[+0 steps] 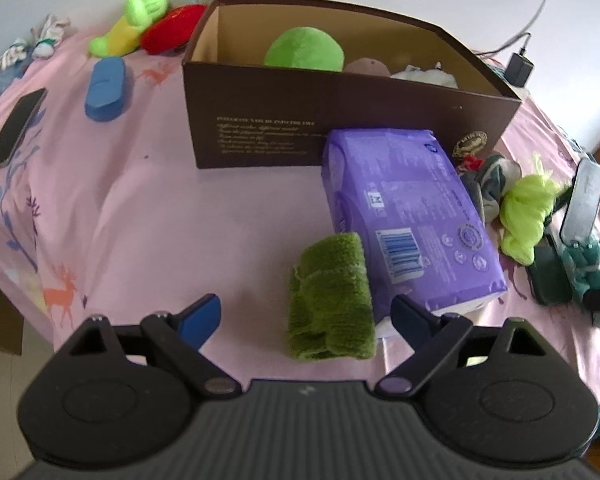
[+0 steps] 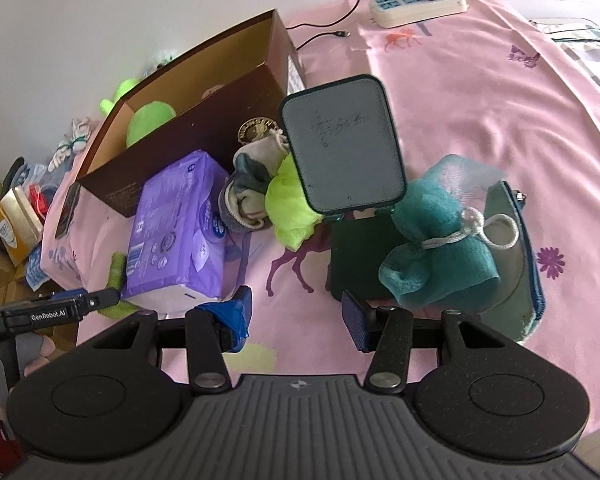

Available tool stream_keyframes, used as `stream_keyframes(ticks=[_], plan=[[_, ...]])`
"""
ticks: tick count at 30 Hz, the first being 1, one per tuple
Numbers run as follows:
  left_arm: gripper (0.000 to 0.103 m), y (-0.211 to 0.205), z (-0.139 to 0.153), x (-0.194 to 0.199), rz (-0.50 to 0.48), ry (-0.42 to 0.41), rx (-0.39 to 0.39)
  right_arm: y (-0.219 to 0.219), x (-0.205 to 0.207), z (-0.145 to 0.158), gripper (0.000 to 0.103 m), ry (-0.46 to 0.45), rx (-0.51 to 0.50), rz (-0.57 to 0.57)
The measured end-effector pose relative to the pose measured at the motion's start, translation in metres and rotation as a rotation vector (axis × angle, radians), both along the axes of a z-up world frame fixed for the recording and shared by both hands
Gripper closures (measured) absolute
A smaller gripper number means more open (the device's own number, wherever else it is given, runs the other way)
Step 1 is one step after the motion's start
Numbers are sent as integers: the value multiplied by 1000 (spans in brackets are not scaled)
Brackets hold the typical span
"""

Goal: Organize soft objects
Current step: 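Lower the left tool onto the green knitted sock and close it, then close the right tool on the teal mesh pouf while the left holds the sock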

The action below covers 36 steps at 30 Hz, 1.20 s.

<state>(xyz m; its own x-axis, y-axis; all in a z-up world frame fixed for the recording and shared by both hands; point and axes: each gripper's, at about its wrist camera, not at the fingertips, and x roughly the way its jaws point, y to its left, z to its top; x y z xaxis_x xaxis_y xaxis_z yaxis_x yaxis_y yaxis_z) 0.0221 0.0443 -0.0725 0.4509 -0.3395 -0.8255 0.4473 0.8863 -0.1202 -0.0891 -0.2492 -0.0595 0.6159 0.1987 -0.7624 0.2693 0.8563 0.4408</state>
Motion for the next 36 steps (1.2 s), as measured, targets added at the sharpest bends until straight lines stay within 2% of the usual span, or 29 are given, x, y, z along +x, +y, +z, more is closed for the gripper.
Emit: stream_keyframes(ticks=[8, 10, 16, 21, 23, 26, 29, 31, 32, 33, 34, 35, 36], plan=[[11, 14, -9, 10, 14, -1, 32, -10, -7, 8, 69, -10, -41, -75], [11, 13, -11, 10, 4, -17, 57, -16, -11, 10, 69, -7, -68, -101], [11, 6, -14, 12, -36, -28, 63, -36, -23, 14, 69, -4, -172, -173], [12, -2, -19, 15, -57, -31, 80, -47, -28, 11, 69, 20, -315, -180], [13, -4, -20, 17, -62, -31, 90, -54, -31, 11, 69, 1, -290, -185], [25, -5, -23, 21, -51, -25, 103, -56, -28, 11, 69, -16, -293, -149], [36, -4, -24, 23, -43, 3, 82, -52, -22, 10, 69, -28, -324, -85], [39, -7, -25, 22, -38, -1, 91, -48, -16, 7, 70, -28, -356, -29], [45, -9, -25, 21, -38, -4, 95, -47, -13, 5, 70, -28, -368, -5], [55, -11, -26, 20, -40, -2, 95, -46, -10, 2, 70, -25, -384, 19], [59, -12, -26, 19, -35, 1, 94, -45, -7, 0, 70, -22, -400, 41], [71, -12, -25, 19, -34, 5, 88, -44, -4, -2, 70, -21, -414, 63], [74, -13, -24, 19, -32, 9, 80, -44, 0, -5, 70, -18, -426, 83]])
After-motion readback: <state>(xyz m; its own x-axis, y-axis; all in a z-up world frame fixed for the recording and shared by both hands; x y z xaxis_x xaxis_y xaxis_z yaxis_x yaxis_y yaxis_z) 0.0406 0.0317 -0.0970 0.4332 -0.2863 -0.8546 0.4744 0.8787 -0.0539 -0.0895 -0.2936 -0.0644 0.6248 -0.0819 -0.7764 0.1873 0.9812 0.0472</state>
